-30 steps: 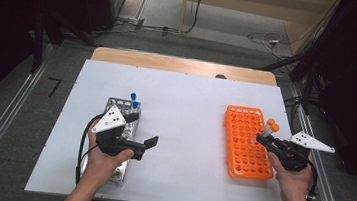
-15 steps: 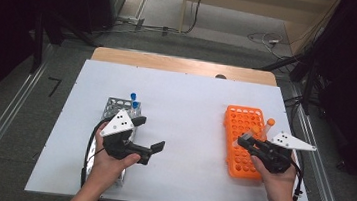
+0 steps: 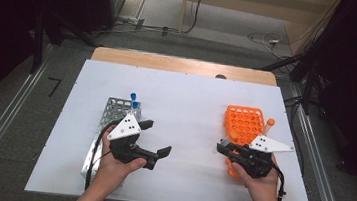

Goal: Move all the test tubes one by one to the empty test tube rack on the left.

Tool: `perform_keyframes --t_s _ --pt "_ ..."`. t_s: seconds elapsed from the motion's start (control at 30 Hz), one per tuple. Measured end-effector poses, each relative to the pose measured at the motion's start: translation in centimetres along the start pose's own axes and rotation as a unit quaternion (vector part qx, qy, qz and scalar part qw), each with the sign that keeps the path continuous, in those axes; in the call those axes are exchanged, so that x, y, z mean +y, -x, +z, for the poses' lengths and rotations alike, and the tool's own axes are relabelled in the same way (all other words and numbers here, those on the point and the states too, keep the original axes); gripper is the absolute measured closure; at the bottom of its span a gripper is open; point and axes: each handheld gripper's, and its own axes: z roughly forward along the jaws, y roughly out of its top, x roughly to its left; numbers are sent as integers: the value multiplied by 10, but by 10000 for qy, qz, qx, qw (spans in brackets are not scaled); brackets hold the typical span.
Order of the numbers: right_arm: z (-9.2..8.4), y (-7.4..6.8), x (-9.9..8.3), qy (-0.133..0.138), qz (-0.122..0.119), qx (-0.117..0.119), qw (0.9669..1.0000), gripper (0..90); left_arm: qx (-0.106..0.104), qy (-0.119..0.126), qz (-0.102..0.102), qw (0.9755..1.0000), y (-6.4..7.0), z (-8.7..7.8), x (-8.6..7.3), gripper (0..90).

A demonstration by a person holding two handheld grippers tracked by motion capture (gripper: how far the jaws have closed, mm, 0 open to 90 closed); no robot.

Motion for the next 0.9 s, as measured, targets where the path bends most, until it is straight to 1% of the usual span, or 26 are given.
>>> perform_keyframes --t_s 0.13,0.27,0.37,0.53,0.6,0.63,0.7,0.8,0.9 --pt "7 -10 1 -44 -64 160 9998 727 -97 10 -12 10000 5 4 0 31" --pt "15 -21 2 -114 -141 302 9994 727 -203 -25 23 9998 10 8 1 33" --pt "20 -29 2 -155 -157 452 9987 727 -305 -47 19 9995 14 12 1 40" --pt "29 -43 3 -261 -292 617 9973 727 -519 -90 48 9986 21 18 0 68" --pt "32 -47 3 -308 -328 668 9968 727 -636 -74 76 9979 24 20 0 106" --pt "34 -50 3 -330 -339 708 9964 727 -667 -80 87 9977 26 20 0 136" --pt "37 -54 2 -363 -390 741 9958 727 -800 -92 114 9967 30 23 0 194" --pt "40 -59 2 -401 -436 814 9949 727 -914 -146 172 9956 34 26 0 277" --pt "42 -64 2 -447 -497 849 9941 727 -1040 -167 185 9943 37 29 0 351"
